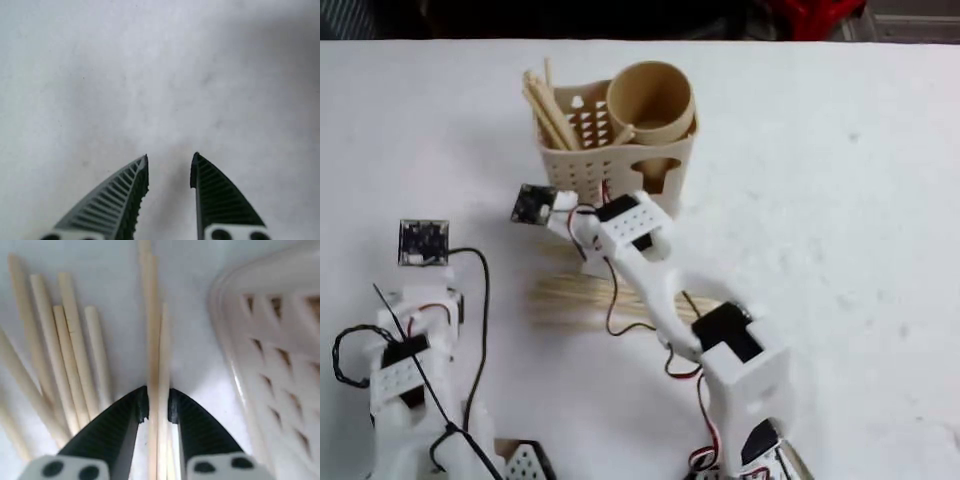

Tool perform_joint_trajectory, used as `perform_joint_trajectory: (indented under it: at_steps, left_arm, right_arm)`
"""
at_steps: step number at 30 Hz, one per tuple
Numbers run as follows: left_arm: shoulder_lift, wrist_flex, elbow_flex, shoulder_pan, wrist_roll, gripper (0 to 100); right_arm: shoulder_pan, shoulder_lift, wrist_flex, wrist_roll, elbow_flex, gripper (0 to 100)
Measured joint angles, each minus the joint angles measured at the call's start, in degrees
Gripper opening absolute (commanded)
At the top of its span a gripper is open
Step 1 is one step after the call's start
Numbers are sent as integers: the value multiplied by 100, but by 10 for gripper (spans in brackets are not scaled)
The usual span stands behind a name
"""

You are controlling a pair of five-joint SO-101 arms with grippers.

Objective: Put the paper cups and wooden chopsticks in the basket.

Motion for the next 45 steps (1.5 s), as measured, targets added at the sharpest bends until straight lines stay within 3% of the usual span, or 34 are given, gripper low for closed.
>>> perform_joint_trajectory:
  at_steps: [13,24,33,40,45]
  left_arm:
    - [0,0,0,0,0,154]
    - [0,0,0,0,0,154]
    - [0,0,0,0,0,154]
    - [0,0,0,0,0,154]
    - [0,0,0,0,0,154]
  right_arm:
    - [18,-1732,1099,-774,53,17]
    - [18,-4264,1152,-1846,325,17]
    - [18,-5574,-615,-2330,220,17]
    - [35,-4589,-1609,-2409,-1055,21]
    - [35,-3305,-2312,-3481,-2453,18]
